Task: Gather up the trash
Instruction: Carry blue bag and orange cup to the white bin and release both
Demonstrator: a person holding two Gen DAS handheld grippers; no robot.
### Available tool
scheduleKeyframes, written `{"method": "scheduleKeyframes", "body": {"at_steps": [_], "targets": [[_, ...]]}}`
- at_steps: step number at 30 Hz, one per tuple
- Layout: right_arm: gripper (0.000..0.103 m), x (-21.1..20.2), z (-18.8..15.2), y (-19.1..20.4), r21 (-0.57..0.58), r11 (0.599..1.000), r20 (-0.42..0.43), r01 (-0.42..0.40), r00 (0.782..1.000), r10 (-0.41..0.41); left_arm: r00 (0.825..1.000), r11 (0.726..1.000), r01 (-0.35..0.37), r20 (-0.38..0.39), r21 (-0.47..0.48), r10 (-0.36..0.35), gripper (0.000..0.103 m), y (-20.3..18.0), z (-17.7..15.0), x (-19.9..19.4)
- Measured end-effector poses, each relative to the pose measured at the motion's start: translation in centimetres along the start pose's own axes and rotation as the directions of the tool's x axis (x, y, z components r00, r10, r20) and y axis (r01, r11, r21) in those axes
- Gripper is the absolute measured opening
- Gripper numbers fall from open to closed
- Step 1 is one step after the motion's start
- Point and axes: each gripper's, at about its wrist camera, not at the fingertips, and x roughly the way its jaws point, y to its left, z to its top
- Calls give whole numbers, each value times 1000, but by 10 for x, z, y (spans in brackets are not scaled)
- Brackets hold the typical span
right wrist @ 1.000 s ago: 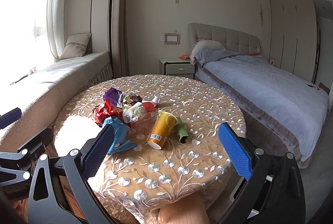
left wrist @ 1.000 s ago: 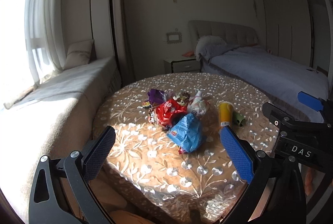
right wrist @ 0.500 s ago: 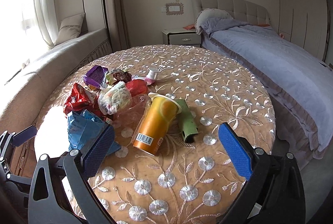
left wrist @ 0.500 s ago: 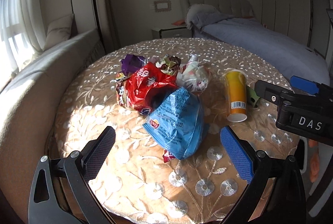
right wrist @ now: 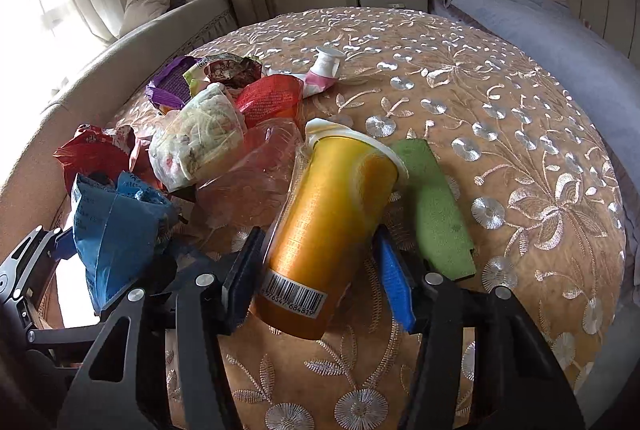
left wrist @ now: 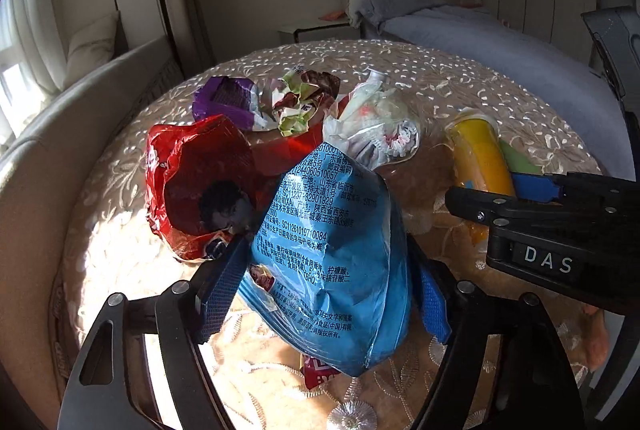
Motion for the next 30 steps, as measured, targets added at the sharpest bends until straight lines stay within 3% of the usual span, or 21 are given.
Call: {"method": "scheduleKeyframes", "body": {"at_steps": [7, 14, 22, 30], "targets": [[46, -29, -5, 3, -27, 1000, 92, -5, 996, 7, 999, 998, 18, 34, -63, -16, 68, 8, 0, -14], [46, -78, -9, 6, -66, 998, 196, 9, 981, 4, 994, 999, 9, 111, -40, -5, 68, -6, 6, -58], [46, -141, -29, -19, -78, 994, 293, 75, 955, -49, 983, 997, 56, 171, 52, -64, 68, -59, 16, -95], [46, -187, -55, -80, -2, 984, 330, 181, 929, -170, 968, 975, 148, 176, 164, -177, 68, -138, 21, -108]]}}
